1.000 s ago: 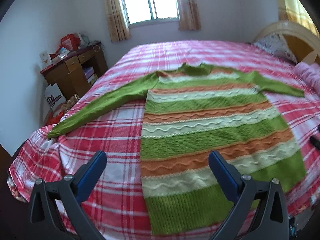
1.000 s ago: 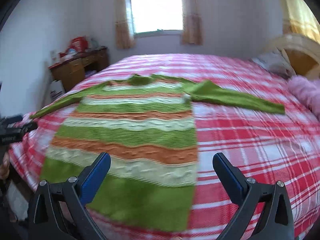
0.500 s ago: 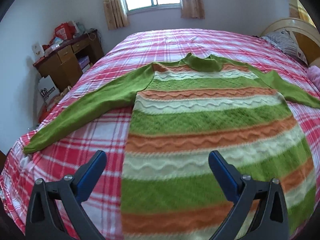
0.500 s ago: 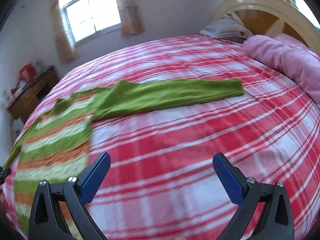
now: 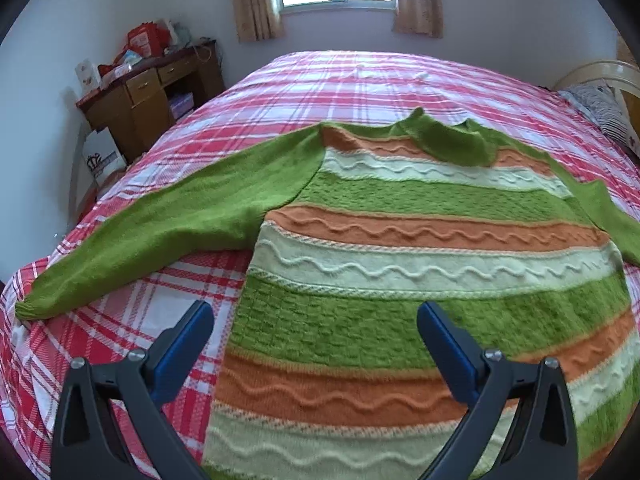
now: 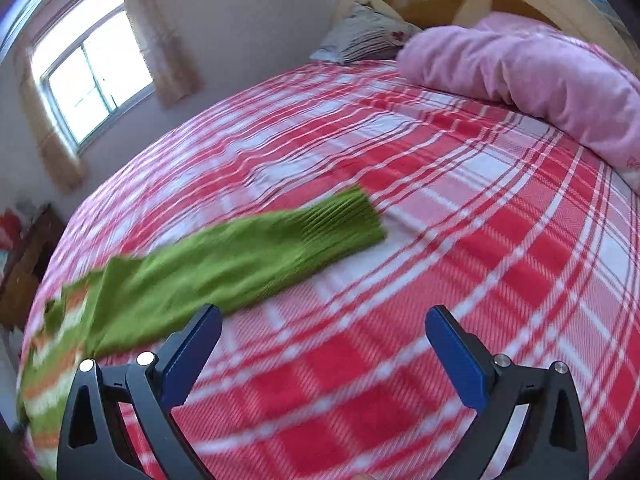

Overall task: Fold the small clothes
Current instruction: 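Move the right tool toward the sweater sleeve cuff and lower it, then close the right gripper on the sleeve cuff and lift it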

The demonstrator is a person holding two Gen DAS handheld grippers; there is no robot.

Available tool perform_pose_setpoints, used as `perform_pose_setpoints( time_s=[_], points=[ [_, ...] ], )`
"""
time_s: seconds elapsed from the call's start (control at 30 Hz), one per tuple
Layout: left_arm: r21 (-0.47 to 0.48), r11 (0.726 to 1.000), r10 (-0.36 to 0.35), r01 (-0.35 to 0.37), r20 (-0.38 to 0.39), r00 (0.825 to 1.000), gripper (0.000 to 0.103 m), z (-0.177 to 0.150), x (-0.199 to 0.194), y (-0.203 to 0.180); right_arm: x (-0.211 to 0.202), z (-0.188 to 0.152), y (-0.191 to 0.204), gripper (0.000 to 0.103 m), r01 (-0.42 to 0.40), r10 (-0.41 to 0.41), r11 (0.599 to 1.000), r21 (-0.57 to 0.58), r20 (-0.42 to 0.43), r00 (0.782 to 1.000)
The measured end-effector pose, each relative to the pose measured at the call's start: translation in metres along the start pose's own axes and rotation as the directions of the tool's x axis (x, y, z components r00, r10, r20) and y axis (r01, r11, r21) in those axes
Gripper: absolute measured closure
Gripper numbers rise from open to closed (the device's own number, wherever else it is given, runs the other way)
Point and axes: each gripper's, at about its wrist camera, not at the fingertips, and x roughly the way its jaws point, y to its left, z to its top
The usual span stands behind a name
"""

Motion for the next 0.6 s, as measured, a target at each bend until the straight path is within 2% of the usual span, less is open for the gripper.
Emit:
perform_pose_setpoints(
  time_s=[0.07,0.17,0.37,0.4,0.43,0.5,0.53,0.57,0.6],
  points=[
    [-0.012,1.000,0.011,-0.011,-0.012,1.000,0.000,0.000,0.006,0.003,0.008,0.013,-0.007,0.002,0.015,-0.015,1.000,0.014,0.004,1.000],
    [-0.038,0.999,0.020,-0.021,-0.027,0.999,0.000,0.001,0.014,0.006,0.022,0.034,-0.016,0.011,0.018,-0.019,1.000,0.023,0.011,1.000],
    [-0.036,0.998,0.051,-0.052,-0.031,0.998,0.000,0.000,0.021,0.004,0.053,0.061,-0.015,0.013,0.019,-0.019,1.000,0.001,-0.016,1.000],
    [-0.025,0.997,0.067,-0.067,-0.026,0.997,0.000,0.001,0.021,0.003,0.063,0.063,-0.014,0.020,0.015,-0.015,1.000,-0.003,-0.045,0.999],
    [-0.020,0.997,0.075,-0.076,-0.025,0.997,0.000,0.002,0.022,0.003,0.068,0.063,-0.014,0.036,0.012,-0.012,1.000,-0.002,-0.060,0.998],
    [-0.035,0.997,0.073,-0.074,-0.032,0.997,0.000,0.005,0.025,0.005,0.082,0.062,-0.012,0.048,0.009,-0.010,1.000,-0.005,-0.106,0.994],
    [-0.047,0.996,0.068,-0.070,-0.037,0.997,0.000,0.006,0.026,0.007,0.083,0.061,-0.011,0.052,0.013,-0.015,1.000,-0.018,-0.102,0.995],
    [-0.052,0.996,0.065,-0.067,-0.039,0.997,0.000,0.007,0.027,0.008,0.081,0.060,-0.009,0.067,0.005,-0.008,0.999,-0.033,-0.095,0.995],
    [-0.058,0.996,0.060,-0.062,-0.040,0.997,0.000,0.007,0.028,0.009,0.080,0.059,-0.007,0.074,-0.027,0.023,0.999,-0.037,-0.101,0.995]
  ],
)
